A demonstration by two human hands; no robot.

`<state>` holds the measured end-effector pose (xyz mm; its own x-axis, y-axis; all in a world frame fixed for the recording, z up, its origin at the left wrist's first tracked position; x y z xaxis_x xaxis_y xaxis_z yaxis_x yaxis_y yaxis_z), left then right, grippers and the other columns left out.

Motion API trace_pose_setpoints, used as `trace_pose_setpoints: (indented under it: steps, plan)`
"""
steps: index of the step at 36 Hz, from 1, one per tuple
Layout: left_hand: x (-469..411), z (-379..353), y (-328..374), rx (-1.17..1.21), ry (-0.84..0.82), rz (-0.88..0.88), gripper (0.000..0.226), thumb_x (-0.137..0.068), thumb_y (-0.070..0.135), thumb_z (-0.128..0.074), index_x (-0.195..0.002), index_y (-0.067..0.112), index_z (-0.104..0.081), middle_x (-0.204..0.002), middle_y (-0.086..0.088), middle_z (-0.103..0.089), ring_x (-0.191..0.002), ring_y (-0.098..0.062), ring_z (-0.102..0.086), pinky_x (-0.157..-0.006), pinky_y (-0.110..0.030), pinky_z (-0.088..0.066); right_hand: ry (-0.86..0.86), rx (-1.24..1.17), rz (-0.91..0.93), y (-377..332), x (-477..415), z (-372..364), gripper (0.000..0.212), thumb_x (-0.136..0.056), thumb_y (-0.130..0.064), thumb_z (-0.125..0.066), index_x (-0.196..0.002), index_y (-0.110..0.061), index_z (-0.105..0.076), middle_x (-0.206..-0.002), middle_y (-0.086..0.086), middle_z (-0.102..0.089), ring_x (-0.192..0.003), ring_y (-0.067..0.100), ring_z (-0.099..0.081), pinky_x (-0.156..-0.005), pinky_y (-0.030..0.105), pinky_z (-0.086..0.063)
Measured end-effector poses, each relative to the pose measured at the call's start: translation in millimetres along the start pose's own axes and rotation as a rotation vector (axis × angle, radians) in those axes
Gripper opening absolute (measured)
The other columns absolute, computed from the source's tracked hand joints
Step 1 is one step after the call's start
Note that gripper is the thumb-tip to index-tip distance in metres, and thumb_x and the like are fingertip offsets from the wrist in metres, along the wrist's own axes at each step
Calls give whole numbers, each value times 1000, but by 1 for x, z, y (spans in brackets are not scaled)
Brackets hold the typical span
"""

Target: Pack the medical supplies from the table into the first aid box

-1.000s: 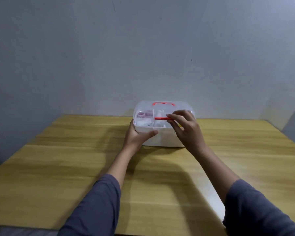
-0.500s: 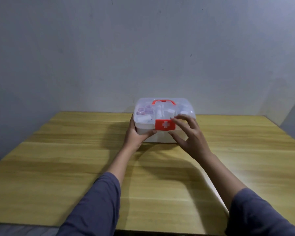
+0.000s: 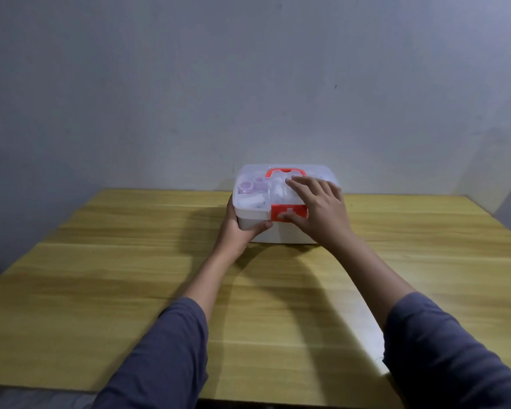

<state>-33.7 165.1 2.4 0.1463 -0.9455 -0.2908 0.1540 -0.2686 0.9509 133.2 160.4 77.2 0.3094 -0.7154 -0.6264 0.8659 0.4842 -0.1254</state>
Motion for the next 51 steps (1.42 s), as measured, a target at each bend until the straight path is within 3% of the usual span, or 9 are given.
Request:
trace_pose_setpoints:
  steps: [5,9,16,23,29,34,43,47,51]
  plan:
    - [0,-1,6,-9,-15,-18,79,-71,4,-79,-135,18,-34,-110,20,-52,-98,11,-49,-71,-1,-43,0,-3,14,0,0,2,69,-77,-60,-56,-135,-24,-46,-139,-2,-50,-130,21,-43,-108,28,-14]
    - [0,1,3,-5,-61,-5,80,-68,14,-83,-132,25,-35,-119,15,-54,-110,2,-53,-81,-8,-47,-17,-48,-1,2,3,6,75,-80,-59,-48,-143,-20,-34,-148,-1,-39,-141,17,-28,-116,33,-8]
    - [0,11,-4,24,-105,94,140,-44,61,-84,-147,40,9,-157,8,-20,-143,-8,-22,-117,-37,-25,2,-364,-275,39,18,7,77,-88,-49,-50,-149,-19,-15,-158,3,-16,-146,18,-8,-118,34,-9]
    - [-11,-2,11,-13,-62,-1,95,-80,33,-70,-150,29,-5,-145,19,-21,-136,0,-21,-113,-27,-26,42,-687,-368,53,26,-11,61,-92,-37,-50,-145,-24,-22,-157,3,-14,-145,9,-4,-109,21,-11]
    - [-30,-12,3,-1,-68,8,103,-73,47,-72,-150,30,-7,-154,8,-22,-141,-11,-25,-115,-37,-29,48,-703,-398,70,13,-22,56,-92,-37,-51,-142,-27,-27,-156,2,-15,-145,9,-6,-106,21,-15]
    - [-58,-22,-5,-7,-86,37,96,-78,39,-68,-150,30,-4,-158,3,-17,-143,-14,-22,-116,-37,-25,21,-672,-432,85,-5,-32,58,-93,-38,-48,-143,-25,-23,-157,1,-11,-138,0,-15,-93,4,-20]
    - [-74,-27,-13,-22,-122,86,110,-68,59,-69,-149,32,1,-157,2,-17,-142,-15,-24,-110,-29,-28,-7,-581,-436,97,-15,-40,62,-91,-46,-44,-144,-26,-19,-157,1,-10,-142,18,-19,-106,41,-31]
    - [-70,-27,-7,-71,-128,94,97,-81,37,-65,-150,26,3,-158,1,-14,-141,-12,-22,-104,-23,-26,-55,-567,-438,93,-14,-38,64,-91,-46,-44,-145,-25,-16,-158,0,-7,-141,18,-21,-109,45,-29]
    - [-65,-23,0,-178,-132,193,105,-83,46,-63,-148,25,16,-161,2,1,-147,-18,-8,-114,-32,-18,-116,-617,-496,91,-16,-31,76,-90,-48,-48,-148,-23,-7,-159,1,-7,-144,17,-17,-113,40,-23]
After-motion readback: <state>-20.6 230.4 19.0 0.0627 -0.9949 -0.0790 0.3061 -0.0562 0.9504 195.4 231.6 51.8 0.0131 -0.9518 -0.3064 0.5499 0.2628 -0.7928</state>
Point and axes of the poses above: each hand's wrist, its own x-axis away from the middle knuckle, its own z-axis out of the back of the hand, y = z × x, the point moved 8 cm from there along -x, towards the middle knuckle
